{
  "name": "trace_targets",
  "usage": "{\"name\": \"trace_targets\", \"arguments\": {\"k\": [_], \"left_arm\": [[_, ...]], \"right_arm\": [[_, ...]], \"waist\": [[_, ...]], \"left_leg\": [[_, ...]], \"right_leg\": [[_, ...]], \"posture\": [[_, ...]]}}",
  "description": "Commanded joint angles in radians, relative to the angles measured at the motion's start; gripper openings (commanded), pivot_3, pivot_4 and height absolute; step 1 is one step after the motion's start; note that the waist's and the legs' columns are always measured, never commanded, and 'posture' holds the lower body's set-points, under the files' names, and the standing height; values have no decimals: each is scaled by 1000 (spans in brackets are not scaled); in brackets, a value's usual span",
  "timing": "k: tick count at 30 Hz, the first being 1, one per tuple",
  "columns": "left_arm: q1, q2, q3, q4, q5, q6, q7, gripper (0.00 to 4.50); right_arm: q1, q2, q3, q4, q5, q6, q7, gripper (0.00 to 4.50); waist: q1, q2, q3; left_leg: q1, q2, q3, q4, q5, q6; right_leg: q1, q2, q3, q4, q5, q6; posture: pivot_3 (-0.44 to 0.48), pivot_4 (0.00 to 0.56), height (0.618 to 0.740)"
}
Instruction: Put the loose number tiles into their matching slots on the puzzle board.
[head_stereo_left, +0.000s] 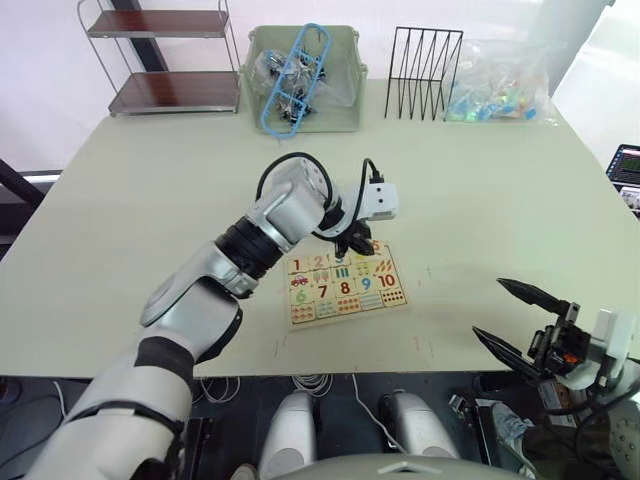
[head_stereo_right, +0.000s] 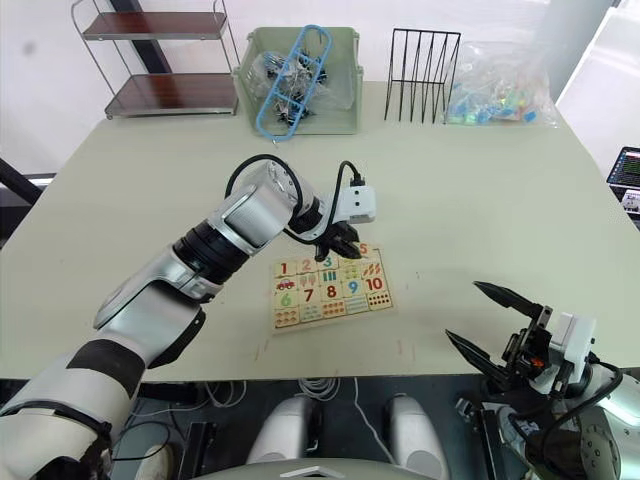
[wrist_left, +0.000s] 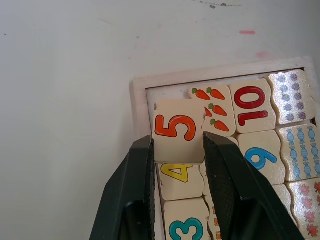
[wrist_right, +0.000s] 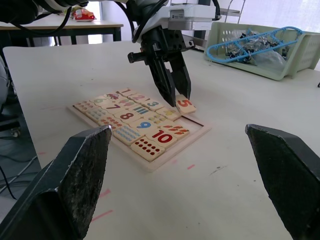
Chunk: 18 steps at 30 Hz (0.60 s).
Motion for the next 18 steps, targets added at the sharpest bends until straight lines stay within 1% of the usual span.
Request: {"name": "trace_targets", "arguments": {"k": [1, 6, 18], "left_arm": [[-34, -16, -14, 5, 26, -6, 1, 940], [-42, -34, -21, 47, 55, -17, 11, 940], [-45, -75, -12, 100, 67, -16, 13, 940]], "right_arm": [[1, 3, -4, -40, 1, -23, -5, 4500], [1, 9, -2, -42, -5, -26, -7, 4500], [11, 8, -5, -42, -7, -34, -3, 4500]], "waist": [[0, 0, 0], [0, 0, 0], [0, 0, 0]], "left_leg": [[0, 0, 0, 0, 0, 0], [0, 0, 0, 0, 0, 0], [0, 0, 0, 0, 0, 0]], "right_leg": [[0, 0, 0, 0, 0, 0], [0, 0, 0, 0, 0, 0], [0, 0, 0, 0, 0, 0]], "posture": [[0, 150, 740], [0, 150, 740], [0, 150, 740]]}}
